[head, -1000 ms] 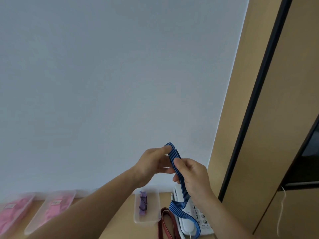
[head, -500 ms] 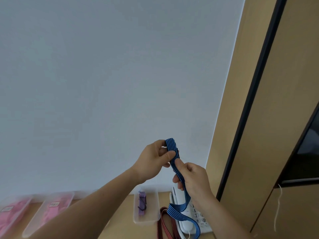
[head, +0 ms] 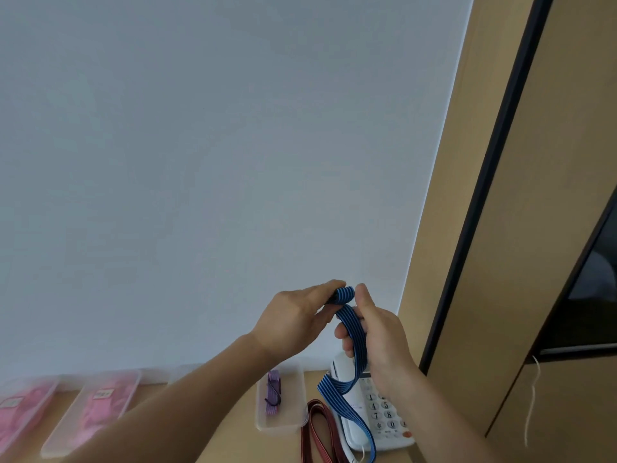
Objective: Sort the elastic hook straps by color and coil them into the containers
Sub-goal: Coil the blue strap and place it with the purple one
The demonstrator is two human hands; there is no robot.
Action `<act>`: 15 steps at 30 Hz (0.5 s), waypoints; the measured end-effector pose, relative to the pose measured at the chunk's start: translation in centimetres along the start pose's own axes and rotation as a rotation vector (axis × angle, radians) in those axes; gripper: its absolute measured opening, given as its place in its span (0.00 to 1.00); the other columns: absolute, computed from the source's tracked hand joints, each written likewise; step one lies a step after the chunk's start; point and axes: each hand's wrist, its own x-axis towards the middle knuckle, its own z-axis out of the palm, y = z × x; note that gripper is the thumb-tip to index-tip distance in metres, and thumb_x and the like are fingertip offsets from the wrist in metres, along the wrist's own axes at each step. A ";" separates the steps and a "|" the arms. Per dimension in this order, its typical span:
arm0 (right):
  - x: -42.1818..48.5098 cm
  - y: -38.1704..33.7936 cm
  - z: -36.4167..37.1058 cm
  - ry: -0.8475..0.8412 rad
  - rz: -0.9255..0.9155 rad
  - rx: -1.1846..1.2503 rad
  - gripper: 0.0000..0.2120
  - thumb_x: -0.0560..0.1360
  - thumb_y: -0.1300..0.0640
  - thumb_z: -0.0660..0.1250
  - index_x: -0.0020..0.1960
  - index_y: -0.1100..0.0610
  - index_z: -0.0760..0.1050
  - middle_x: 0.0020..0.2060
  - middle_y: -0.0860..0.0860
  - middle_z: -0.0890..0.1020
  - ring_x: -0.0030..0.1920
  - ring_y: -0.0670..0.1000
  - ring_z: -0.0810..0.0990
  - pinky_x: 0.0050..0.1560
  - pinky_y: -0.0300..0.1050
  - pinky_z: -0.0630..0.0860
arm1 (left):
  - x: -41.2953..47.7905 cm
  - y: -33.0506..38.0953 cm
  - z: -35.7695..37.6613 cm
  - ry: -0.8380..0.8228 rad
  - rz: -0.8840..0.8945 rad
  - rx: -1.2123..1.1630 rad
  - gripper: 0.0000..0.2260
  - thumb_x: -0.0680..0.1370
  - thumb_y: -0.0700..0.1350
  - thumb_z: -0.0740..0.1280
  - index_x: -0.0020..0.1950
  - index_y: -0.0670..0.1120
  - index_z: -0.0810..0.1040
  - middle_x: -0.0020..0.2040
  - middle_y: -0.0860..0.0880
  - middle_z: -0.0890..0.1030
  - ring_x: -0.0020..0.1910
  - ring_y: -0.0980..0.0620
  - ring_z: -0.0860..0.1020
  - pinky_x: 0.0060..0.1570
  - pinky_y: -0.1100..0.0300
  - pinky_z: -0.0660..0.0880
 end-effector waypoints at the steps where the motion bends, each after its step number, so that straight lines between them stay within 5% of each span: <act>1: -0.1 0.0 0.0 -0.003 0.003 -0.003 0.28 0.76 0.35 0.61 0.40 0.59 0.82 0.32 0.57 0.83 0.27 0.50 0.76 0.28 0.42 0.73 | 0.0 0.0 0.0 0.017 0.055 0.046 0.12 0.77 0.39 0.71 0.60 0.41 0.81 0.44 0.51 0.85 0.32 0.49 0.81 0.29 0.58 0.78; 5: -0.3 0.2 0.2 -0.008 0.008 -0.028 0.25 0.76 0.37 0.65 0.42 0.59 0.84 0.34 0.57 0.84 0.29 0.50 0.77 0.30 0.42 0.74 | -0.4 -0.1 0.3 -0.027 0.163 0.170 0.14 0.76 0.35 0.61 0.58 0.41 0.80 0.41 0.50 0.80 0.27 0.50 0.72 0.20 0.59 0.70; 7: -0.4 0.2 0.3 -0.010 0.003 -0.017 0.22 0.76 0.41 0.66 0.45 0.60 0.84 0.34 0.56 0.84 0.29 0.49 0.77 0.30 0.41 0.74 | -0.7 -0.4 0.4 -0.017 0.192 0.209 0.15 0.74 0.32 0.63 0.58 0.41 0.81 0.43 0.48 0.79 0.28 0.50 0.72 0.21 0.59 0.71; 10: -0.6 -0.1 0.3 -0.007 -0.008 0.015 0.20 0.77 0.44 0.68 0.46 0.62 0.83 0.34 0.55 0.84 0.29 0.48 0.77 0.31 0.42 0.74 | -1.4 -0.8 0.8 -0.006 0.128 0.140 0.24 0.70 0.27 0.69 0.64 0.41 0.80 0.61 0.43 0.82 0.45 0.47 0.84 0.35 0.57 0.81; 12: -0.7 -0.2 0.1 -0.002 -0.032 0.023 0.18 0.77 0.47 0.69 0.46 0.63 0.81 0.35 0.55 0.85 0.29 0.48 0.78 0.32 0.41 0.75 | -1.6 -0.4 0.7 -0.026 -0.143 -0.132 0.25 0.75 0.30 0.65 0.72 0.45 0.74 0.70 0.48 0.75 0.61 0.54 0.80 0.51 0.63 0.79; 15: -0.8 -0.1 0.1 -0.013 -0.098 -0.017 0.14 0.78 0.49 0.68 0.47 0.61 0.81 0.37 0.55 0.86 0.31 0.48 0.79 0.32 0.40 0.76 | -0.4 0.6 -0.2 -0.102 -0.771 -0.784 0.22 0.82 0.43 0.62 0.76 0.47 0.66 0.68 0.51 0.77 0.60 0.58 0.79 0.59 0.62 0.76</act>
